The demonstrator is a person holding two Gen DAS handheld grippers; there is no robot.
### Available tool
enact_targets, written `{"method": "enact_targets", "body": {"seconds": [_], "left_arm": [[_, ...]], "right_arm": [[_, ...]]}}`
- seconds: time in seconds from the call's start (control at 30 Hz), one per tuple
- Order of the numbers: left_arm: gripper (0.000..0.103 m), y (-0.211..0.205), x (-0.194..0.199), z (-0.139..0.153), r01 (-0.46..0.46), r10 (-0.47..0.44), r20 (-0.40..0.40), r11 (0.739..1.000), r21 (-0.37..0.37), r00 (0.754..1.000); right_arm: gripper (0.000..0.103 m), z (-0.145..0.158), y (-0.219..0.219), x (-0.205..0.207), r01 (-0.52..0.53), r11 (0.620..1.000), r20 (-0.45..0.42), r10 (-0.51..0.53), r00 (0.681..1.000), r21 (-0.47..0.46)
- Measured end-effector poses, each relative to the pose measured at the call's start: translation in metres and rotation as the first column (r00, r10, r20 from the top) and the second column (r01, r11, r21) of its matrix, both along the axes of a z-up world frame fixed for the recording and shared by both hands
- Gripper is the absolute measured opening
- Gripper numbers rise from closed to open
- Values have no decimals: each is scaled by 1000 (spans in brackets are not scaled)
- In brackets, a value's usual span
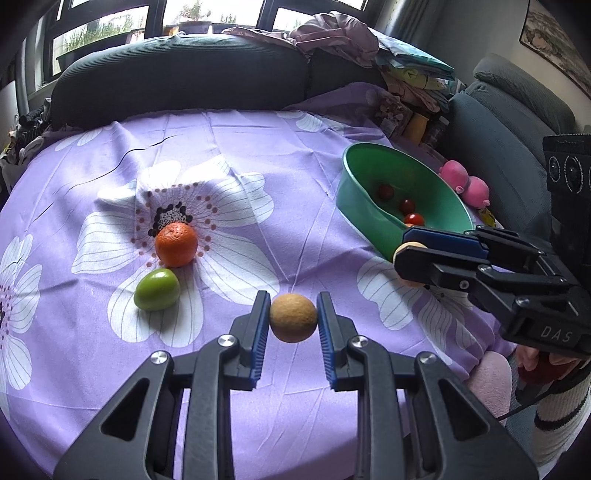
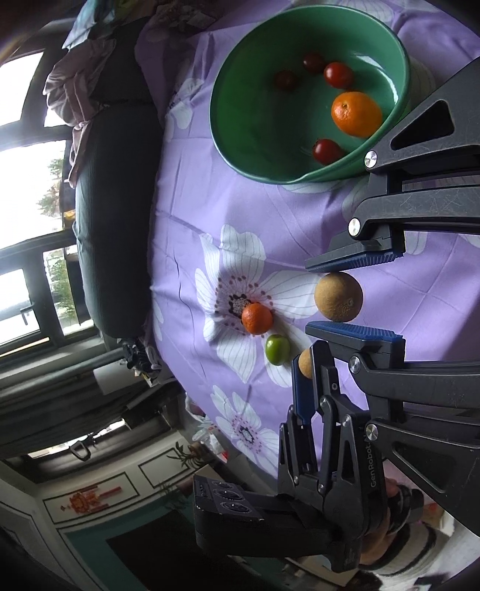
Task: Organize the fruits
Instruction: 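Carry both held fruits over the green bowl and open both tools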
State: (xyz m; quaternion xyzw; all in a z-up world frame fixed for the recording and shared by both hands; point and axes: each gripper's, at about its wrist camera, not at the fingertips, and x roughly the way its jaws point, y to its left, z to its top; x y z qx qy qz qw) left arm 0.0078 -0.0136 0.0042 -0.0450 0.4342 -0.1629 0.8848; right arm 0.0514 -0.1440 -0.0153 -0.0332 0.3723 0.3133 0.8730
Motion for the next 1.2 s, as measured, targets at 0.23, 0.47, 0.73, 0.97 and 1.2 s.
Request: {"method": "enact_targets", "body": {"seconds": [0.23,0.47,0.73,0.97,1.2], "left_arm": [[25,-27,14,11,62,-63,31,998,21,998],[25,-62,35,23,134,-136,80,990,31,987],[25,-98,57,26,208,-210,91,978,31,974],[25,-120,76,20,240,-243,85,970,42,966],[25,-134,88,7,255,-260,61,964,74,964]], "right_arm": [[28,7,-26,1,57,997,20,-58,998,49],[29,15,-54,6,127,989,44,-130,990,73],[29,21,-89,13,214,973,59,-219,974,87],[29,15,-111,22,285,955,50,-289,956,77],[29,6,-121,30,319,947,40,-321,946,43]]}}
